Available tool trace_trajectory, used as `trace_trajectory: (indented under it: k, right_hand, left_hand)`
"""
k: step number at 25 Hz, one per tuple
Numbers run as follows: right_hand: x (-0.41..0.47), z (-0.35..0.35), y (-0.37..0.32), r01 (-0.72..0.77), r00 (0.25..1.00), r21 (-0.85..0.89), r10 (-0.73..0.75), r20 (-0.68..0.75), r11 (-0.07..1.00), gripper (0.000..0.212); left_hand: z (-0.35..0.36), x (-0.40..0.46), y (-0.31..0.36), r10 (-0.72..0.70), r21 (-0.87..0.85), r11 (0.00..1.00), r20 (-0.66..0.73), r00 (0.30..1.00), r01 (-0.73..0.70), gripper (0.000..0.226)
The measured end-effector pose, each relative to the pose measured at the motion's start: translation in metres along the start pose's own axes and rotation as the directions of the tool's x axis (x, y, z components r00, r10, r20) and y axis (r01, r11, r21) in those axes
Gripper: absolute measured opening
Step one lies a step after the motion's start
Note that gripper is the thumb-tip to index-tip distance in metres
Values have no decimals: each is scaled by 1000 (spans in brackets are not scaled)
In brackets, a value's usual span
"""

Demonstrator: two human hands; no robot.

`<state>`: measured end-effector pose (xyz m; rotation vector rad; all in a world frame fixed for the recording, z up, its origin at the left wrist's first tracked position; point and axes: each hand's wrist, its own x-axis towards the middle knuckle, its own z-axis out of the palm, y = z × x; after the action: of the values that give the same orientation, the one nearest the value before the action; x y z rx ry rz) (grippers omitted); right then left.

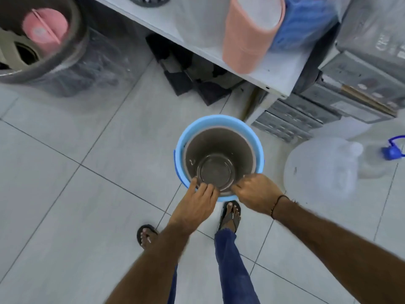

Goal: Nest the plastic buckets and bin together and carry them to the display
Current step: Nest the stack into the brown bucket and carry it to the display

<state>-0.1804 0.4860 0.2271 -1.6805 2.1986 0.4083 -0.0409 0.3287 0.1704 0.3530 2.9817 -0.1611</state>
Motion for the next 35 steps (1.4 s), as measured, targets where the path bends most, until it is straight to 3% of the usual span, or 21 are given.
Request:
trace_trajectory:
  k: [3, 11, 16, 18, 19, 20, 21, 22, 23, 24, 25, 27, 30, 32, 35]
  right_hand:
    - [-4, 69, 1, -24, 997, 48, 20, 74, 999, 21]
    - [46, 188, -2, -79, 954, 179, 23, 298, 981, 11]
    - [35, 217, 1, -74, 985, 302, 21, 174, 950, 23]
    - [27, 211, 0, -99, 994, 395, 71, 86, 913, 47]
    - [23, 207, 2, -155, 986, 478, 167, 18, 864, 55]
    - [20, 203, 6, -235, 949, 570, 312, -38, 788, 57]
    - [19, 198, 12, -338, 875, 647, 481, -51, 684, 55]
    - [19, 196, 19, -445, 767, 711, 641, -10, 545, 52]
    - [23, 193, 26, -527, 643, 764, 763, 73, 371, 49]
    - [29, 193, 32, -566, 530, 803, 829, 179, 188, 49]
    - [36, 193, 38, -572, 452, 820, 847, 279, 34, 51]
    - [50, 200, 46, -562, 352, 813, 845, 403, -154, 51]
    - [58, 214, 47, -538, 215, 738, 781, 587, -407, 44]
    - [53, 224, 42, -579, 203, 671, 716, 668, -463, 41]
    - [44, 236, 37, -600, 205, 656, 704, 680, -458, 46]
  left_hand:
    - [53, 12, 37, 56, -31, 998, 40, 998, -55, 26]
    - [160, 36, 78, 24, -155, 988, 218, 976, 10, 33]
    - [168, 29, 73, 29, -386, 922, 167, 986, 38, 44]
    - [156, 31, 62, -189, -512, 826, 145, 971, 237, 55]
    - [149, 36, 55, -381, -558, 732, 138, 914, 390, 59]
    - [142, 41, 46, -583, -610, 575, 163, 796, 546, 60]
    - [138, 45, 35, -733, -668, 337, 256, 630, 664, 60]
    - [135, 50, 25, -789, -697, 35, 420, 448, 716, 59]
    - [137, 55, 14, -751, -664, -241, 590, 298, 707, 55]
    - [143, 58, 5, -647, -587, -437, 731, 214, 682, 50]
    - [150, 60, -2, -542, -510, -520, 817, 197, 685, 45]
    - [161, 61, -11, -436, -459, -491, 865, 247, 740, 44]
    - [169, 55, -16, -421, -504, -476, 850, 317, 720, 48]
    - [171, 51, -17, -439, -545, -429, 823, 361, 720, 51]
    - [175, 50, -17, -556, -572, -173, 729, 399, 802, 51]
